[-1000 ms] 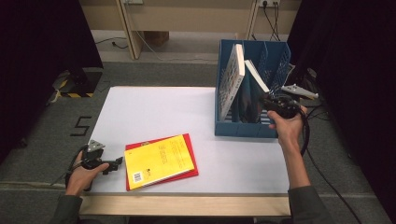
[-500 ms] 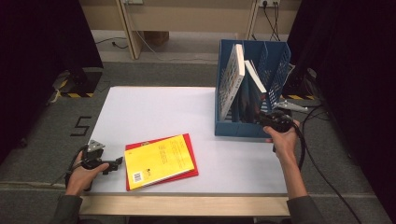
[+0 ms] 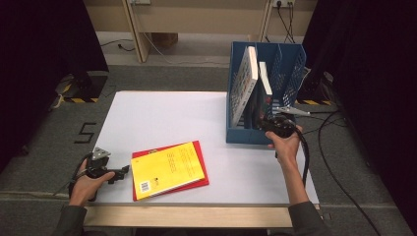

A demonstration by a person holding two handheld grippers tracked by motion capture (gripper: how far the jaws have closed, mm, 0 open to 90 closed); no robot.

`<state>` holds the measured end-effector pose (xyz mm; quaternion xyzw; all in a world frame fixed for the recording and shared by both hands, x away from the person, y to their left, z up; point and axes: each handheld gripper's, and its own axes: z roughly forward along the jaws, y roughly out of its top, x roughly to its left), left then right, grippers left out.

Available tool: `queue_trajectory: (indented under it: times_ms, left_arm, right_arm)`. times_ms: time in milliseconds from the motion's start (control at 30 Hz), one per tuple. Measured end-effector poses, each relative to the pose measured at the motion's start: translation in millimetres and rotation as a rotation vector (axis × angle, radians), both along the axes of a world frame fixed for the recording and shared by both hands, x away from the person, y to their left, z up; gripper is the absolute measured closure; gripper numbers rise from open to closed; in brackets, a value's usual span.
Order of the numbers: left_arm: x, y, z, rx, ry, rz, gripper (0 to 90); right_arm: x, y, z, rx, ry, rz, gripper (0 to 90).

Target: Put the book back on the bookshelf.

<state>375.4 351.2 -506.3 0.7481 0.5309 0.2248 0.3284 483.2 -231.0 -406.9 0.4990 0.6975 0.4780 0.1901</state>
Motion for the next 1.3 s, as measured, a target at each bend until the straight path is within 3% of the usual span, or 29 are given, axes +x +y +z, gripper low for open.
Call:
queue_trajectory:
  times_ms: [100, 233, 433, 567, 700, 867, 1067, 1300]
  left_arm:
    - [0.1, 0.0, -0.1, -0.002, 0.000, 0.000, 3.1]
    - [0.0, 0.0, 0.0, -0.001, 0.000, 0.000, 3.1]
    - [0.1, 0.2, 0.0, -0.001, 0.002, -0.001, 3.0]
    - [0.0, 0.2, -0.1, -0.002, 0.001, 0.000, 3.1]
    - [0.0, 0.3, -0.1, -0.001, 0.001, -0.001, 3.1]
    - [0.2, 0.1, 0.0, 0.000, 0.002, -0.001, 3.0]
    - [0.1, 0.0, 0.0, 0.001, 0.001, 0.000, 3.0]
    - [0.1, -0.2, 0.0, -0.005, 0.002, 0.003, 3.0]
  right_arm:
    - [0.9, 1.9, 0.3, -0.045, -0.013, -0.014, 70.7]
    - [2.9, -2.0, -1.1, -0.061, -0.009, -0.028, 72.5]
    - [0.2, -7.6, -3.0, -0.036, 0.006, -0.014, 72.8]
    - [-1.6, -2.8, -2.6, -0.042, 0.011, 0.002, 72.1]
    - [-7.1, 4.7, -1.3, -0.086, 0.004, 0.017, 72.1]
    - [-7.0, 3.7, -3.5, -0.066, 0.003, 0.011, 72.2]
    - [10.1, 11.6, -4.3, -0.107, -0.016, -0.044, 73.3]
    - [39.0, 16.4, -0.7, -0.105, 0.011, -0.078, 73.0]
